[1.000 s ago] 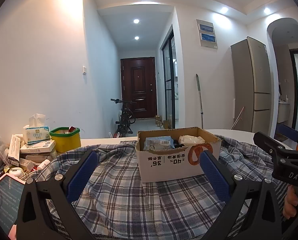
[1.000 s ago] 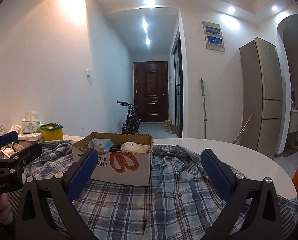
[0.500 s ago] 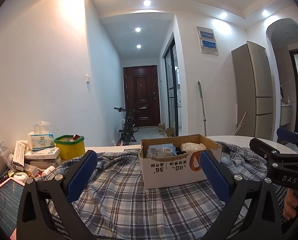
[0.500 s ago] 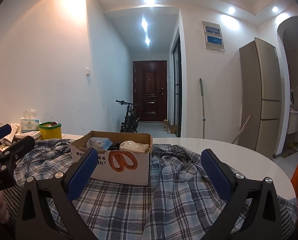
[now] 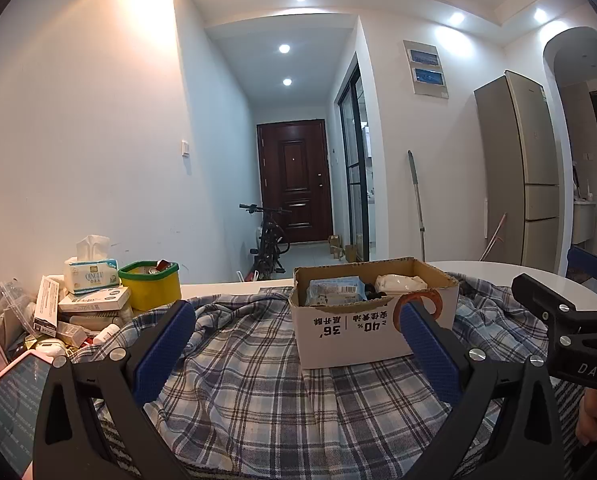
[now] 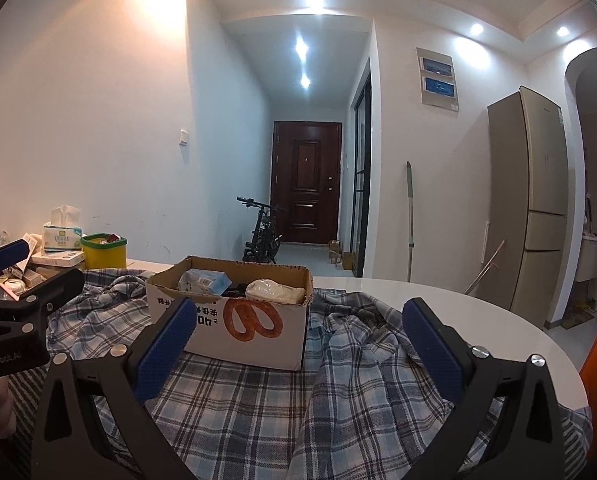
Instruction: Organize objects
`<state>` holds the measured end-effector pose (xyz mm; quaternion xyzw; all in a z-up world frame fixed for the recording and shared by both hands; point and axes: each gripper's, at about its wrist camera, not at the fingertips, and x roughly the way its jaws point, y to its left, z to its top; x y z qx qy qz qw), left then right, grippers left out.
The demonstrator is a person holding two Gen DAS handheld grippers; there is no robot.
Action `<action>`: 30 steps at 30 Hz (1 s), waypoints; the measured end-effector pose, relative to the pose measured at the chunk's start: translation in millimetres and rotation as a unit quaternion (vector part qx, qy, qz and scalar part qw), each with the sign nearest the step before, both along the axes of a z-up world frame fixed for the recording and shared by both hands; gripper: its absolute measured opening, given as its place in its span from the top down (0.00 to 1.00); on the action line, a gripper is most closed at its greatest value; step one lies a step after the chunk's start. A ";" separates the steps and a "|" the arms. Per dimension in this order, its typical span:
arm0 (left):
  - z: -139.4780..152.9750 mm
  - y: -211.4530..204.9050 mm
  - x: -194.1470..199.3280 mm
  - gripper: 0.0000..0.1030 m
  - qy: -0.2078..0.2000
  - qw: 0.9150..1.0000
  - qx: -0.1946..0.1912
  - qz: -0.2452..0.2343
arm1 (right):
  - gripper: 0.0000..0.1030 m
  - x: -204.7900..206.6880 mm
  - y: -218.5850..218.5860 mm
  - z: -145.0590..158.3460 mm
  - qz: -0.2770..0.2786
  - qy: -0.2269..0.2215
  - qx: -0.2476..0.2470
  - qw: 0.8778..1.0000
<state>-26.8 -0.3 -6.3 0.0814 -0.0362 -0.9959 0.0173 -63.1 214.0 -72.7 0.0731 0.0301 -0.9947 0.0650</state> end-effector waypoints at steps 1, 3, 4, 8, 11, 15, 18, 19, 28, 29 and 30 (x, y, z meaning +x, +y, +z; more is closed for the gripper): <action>-0.3 -0.3 0.2 0.00 0.001 1.000 0.000 0.000 | 0.01 -0.4 -0.2 -0.1 0.000 -0.001 0.000 1.000; -0.6 -0.5 -0.3 0.00 0.001 1.000 -0.001 0.000 | 0.01 0.2 -0.6 0.1 0.000 0.000 0.001 1.000; -0.6 -0.4 0.2 0.00 0.000 1.000 -0.001 0.000 | 0.01 0.6 -1.0 0.1 0.000 0.002 0.003 1.000; -0.6 -0.3 0.0 0.00 0.000 1.000 0.000 0.000 | 0.01 1.3 -1.8 -0.3 0.001 0.004 0.005 1.000; -0.8 0.5 0.6 0.00 -0.001 1.000 0.000 0.000 | 0.01 0.4 -2.0 -0.7 0.001 0.002 0.006 1.000; -0.7 0.4 0.4 0.00 -0.001 1.000 -0.001 0.000 | 0.01 1.5 -2.2 -0.5 0.001 0.005 0.006 1.000; -0.5 0.4 0.5 0.00 0.000 1.000 -0.001 0.000 | 0.01 1.5 -2.2 -0.7 0.002 0.006 0.007 1.000; -0.5 0.2 0.5 0.00 0.000 1.000 -0.001 0.000 | 0.01 1.8 -2.4 -0.6 0.002 0.007 0.007 1.000; -3.9 1.4 -1.1 0.00 -0.003 1.000 -0.007 -0.001 | 0.01 4.3 -2.7 0.1 0.004 0.013 0.007 1.000; -3.9 2.0 -0.9 0.00 -0.002 1.000 -0.008 -0.001 | 0.01 4.4 -2.8 0.1 0.005 0.014 0.007 1.000; -3.9 2.1 -0.8 0.00 -0.002 1.000 -0.009 -0.001 | 0.01 5.1 -3.1 0.1 0.006 0.015 0.008 1.000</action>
